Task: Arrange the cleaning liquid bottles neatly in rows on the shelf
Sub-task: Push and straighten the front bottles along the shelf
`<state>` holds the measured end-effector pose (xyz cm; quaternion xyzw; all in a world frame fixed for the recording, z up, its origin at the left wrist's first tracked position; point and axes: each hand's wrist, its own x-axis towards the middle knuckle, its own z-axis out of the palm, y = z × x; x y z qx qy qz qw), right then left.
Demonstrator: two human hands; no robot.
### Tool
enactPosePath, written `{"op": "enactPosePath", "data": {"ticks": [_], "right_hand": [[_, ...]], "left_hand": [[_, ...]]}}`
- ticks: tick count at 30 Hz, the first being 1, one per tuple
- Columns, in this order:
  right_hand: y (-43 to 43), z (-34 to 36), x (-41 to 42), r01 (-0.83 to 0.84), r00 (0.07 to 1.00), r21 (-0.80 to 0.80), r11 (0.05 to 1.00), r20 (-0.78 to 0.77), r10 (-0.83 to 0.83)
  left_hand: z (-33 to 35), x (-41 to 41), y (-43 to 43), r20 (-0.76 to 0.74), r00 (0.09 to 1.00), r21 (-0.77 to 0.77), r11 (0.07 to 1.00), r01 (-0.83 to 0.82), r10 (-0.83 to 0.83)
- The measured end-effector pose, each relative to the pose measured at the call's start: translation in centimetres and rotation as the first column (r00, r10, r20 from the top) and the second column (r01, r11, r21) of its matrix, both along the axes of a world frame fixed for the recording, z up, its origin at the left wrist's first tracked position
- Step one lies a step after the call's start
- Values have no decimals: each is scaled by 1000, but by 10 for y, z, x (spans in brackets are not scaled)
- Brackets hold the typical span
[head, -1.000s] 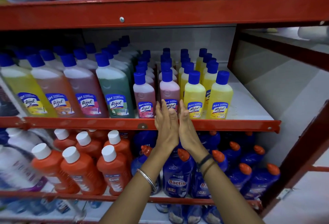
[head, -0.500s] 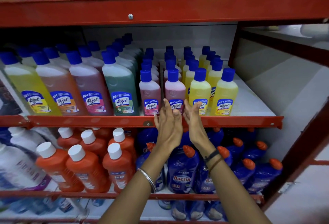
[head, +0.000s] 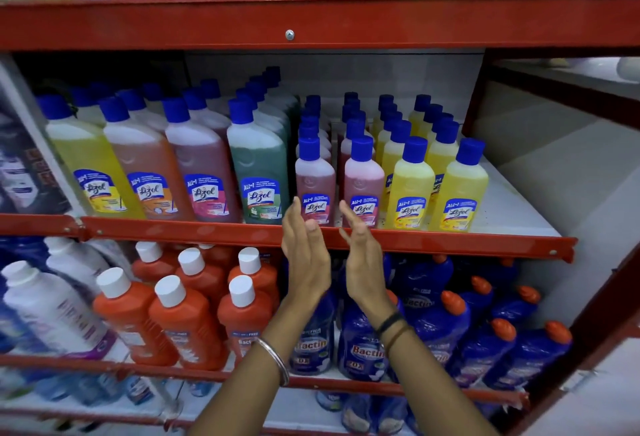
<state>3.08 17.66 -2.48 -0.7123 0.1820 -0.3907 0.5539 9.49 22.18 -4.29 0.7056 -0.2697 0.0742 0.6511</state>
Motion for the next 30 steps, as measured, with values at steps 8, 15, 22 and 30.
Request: {"op": "enactPosePath", "data": {"ticks": [8, 15, 22, 30], "right_hand": [[2, -7, 31, 8, 991, 85, 996, -137, 4], [18, -14, 41, 216, 975, -6, 976, 52, -216], [57, -10, 75, 7, 997, -86, 996, 76, -1], [65, -4, 104, 76, 993, 90, 993, -100, -67]], "left_hand": [[6, 20, 10, -10, 999, 140, 989, 44, -43], [4, 31, 28, 45, 992, 117, 987, 113, -119], [6, 71, 57, 113, 988, -55, 994, -99, 104], [15, 88, 68, -34, 996, 185, 979, 84, -79]]}}
